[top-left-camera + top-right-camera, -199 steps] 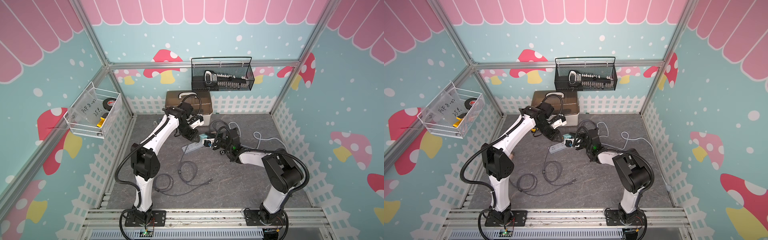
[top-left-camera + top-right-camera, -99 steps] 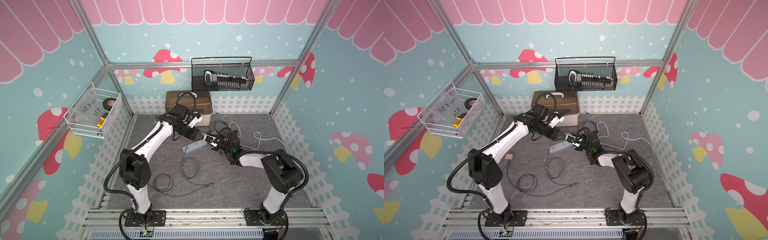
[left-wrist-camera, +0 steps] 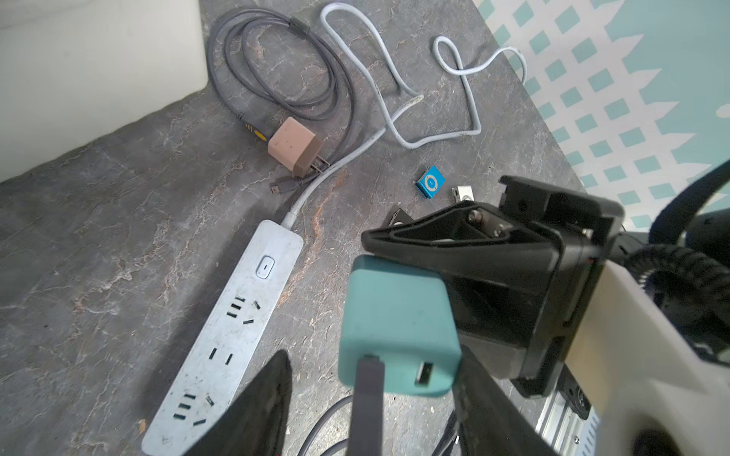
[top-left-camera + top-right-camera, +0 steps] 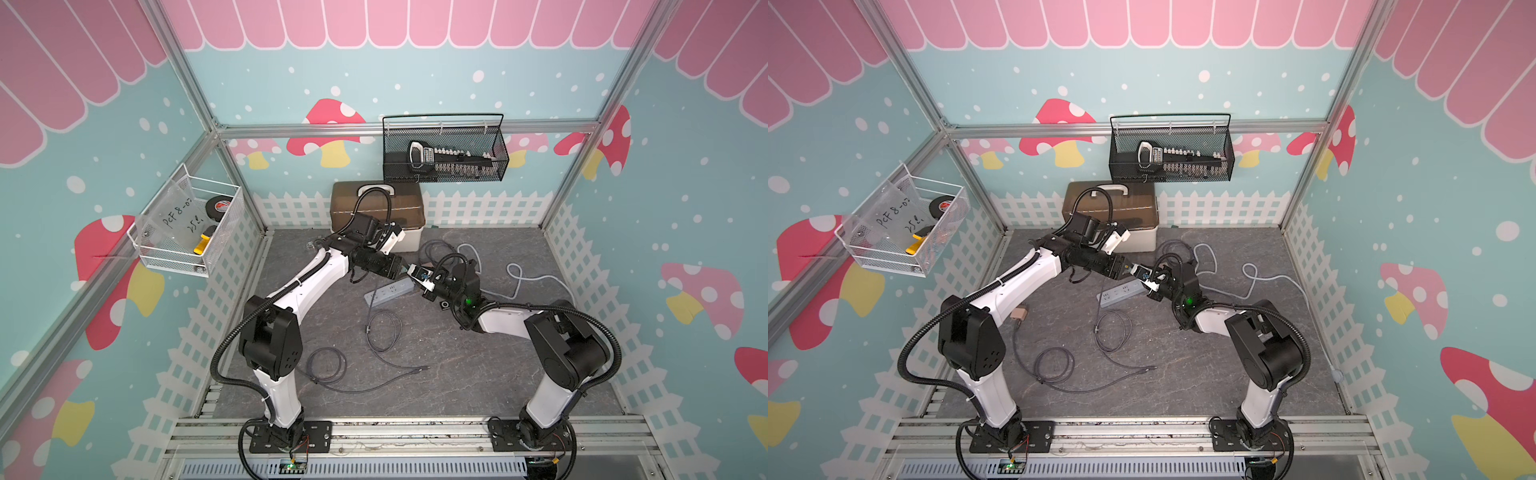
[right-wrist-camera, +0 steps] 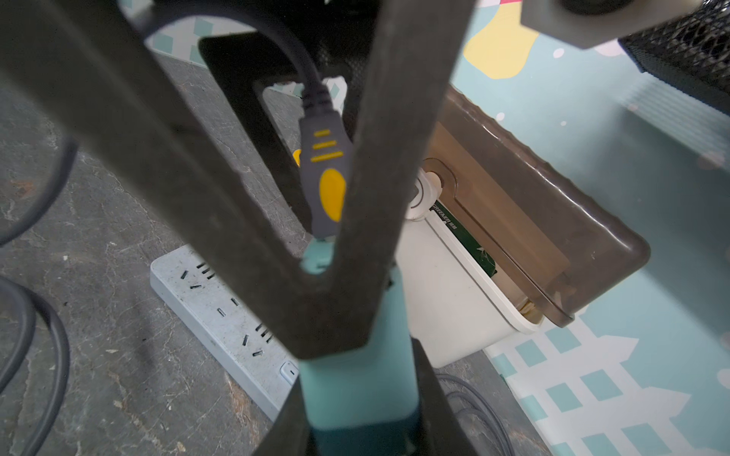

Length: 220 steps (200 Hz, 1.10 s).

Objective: Charge mp3
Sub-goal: Pick up the plug from the center of the board.

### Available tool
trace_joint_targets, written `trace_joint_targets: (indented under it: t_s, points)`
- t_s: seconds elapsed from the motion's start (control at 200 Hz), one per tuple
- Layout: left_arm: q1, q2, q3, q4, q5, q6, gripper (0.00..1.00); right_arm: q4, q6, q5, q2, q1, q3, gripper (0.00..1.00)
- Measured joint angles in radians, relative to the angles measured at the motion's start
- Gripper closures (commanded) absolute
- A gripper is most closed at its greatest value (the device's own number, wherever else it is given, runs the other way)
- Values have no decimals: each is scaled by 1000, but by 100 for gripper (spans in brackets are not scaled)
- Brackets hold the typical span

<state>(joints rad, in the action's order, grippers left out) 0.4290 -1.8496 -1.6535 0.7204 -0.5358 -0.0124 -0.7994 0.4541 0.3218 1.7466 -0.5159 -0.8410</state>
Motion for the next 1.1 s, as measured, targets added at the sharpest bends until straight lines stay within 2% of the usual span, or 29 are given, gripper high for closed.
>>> trace_joint_targets:
  t_s: [0.18,0.38,0.495,0.61,0.765,0.95,1.101]
  points:
    - [10,0,0,-12,-5,-9,51,6,-18,-9,0,-8,-4,88]
    - [10,0,0,-16,-14,10,73,9,-33,-23,0,-10,-4,86]
    - [10,0,0,-16,-15,23,84,11,-48,-24,0,-10,-5,77]
    - [10,-7,-15,0,-24,31,90,8,-69,-35,0,-11,-5,49]
    - [18,-43,-111,86,-19,85,94,-4,-74,-67,-10,-23,-2,27]
    - [2,-94,-258,259,94,200,96,42,-46,-120,-121,-20,91,24]
    - [-14,-116,-269,373,213,307,96,184,-12,-163,-226,-20,146,24]
